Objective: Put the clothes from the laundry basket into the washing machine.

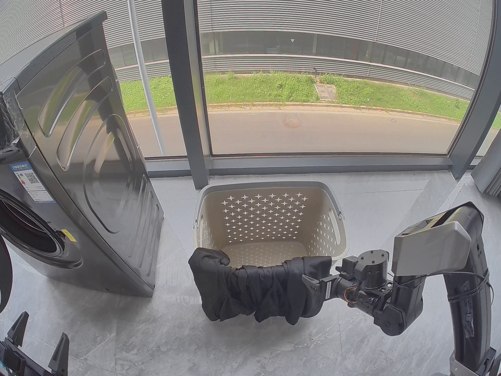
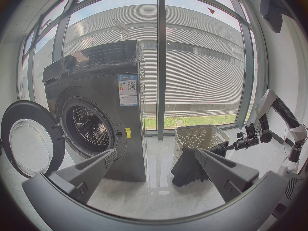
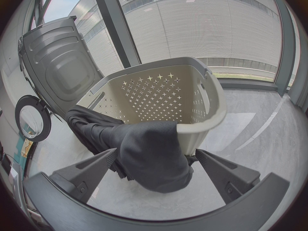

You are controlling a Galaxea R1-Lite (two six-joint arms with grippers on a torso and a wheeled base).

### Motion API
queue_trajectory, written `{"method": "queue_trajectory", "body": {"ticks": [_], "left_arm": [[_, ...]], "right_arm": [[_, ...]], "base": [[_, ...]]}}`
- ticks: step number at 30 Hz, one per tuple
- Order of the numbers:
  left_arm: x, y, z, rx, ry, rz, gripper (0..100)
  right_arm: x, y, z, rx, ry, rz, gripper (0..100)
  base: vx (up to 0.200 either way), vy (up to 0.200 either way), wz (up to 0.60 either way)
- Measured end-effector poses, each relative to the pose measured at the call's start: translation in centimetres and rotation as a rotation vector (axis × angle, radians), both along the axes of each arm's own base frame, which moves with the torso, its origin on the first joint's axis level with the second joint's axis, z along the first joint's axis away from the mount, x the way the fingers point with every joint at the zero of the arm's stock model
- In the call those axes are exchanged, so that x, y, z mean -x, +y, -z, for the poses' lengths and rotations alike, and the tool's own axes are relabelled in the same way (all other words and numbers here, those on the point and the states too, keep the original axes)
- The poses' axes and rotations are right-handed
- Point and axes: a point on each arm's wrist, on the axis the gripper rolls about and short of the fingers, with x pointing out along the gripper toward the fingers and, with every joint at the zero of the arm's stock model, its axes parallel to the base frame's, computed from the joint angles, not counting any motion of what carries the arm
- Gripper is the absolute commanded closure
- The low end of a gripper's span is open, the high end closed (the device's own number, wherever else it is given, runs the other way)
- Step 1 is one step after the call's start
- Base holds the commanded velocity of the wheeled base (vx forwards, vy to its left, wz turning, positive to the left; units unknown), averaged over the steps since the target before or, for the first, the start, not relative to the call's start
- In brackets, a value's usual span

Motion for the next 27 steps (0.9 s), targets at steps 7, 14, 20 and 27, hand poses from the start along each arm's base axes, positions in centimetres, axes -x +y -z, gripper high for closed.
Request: {"method": "queue_trajectory", "body": {"ticks": [7, 14, 20, 27], "left_arm": [[0.0, 0.0, 0.0, 0.000, 0.000, 0.000, 0], [0.0, 0.0, 0.0, 0.000, 0.000, 0.000, 0], [0.0, 0.0, 0.0, 0.001, 0.000, 0.000, 0], [0.0, 0.0, 0.0, 0.001, 0.000, 0.000, 0]], "right_arm": [[-1.2, 0.3, 0.3, -0.010, -0.017, 0.005, 100], [-1.0, 0.6, 0.1, -0.020, -0.031, -0.009, 100], [-0.3, 0.9, -1.2, -0.051, -0.058, -0.047, 100], [1.3, 1.0, -4.8, -0.129, -0.091, -0.081, 100]], "base": [[0.000, 0.000, 0.00], [0.000, 0.000, 0.00], [0.000, 0.000, 0.00], [0.000, 0.000, 0.00]]}}
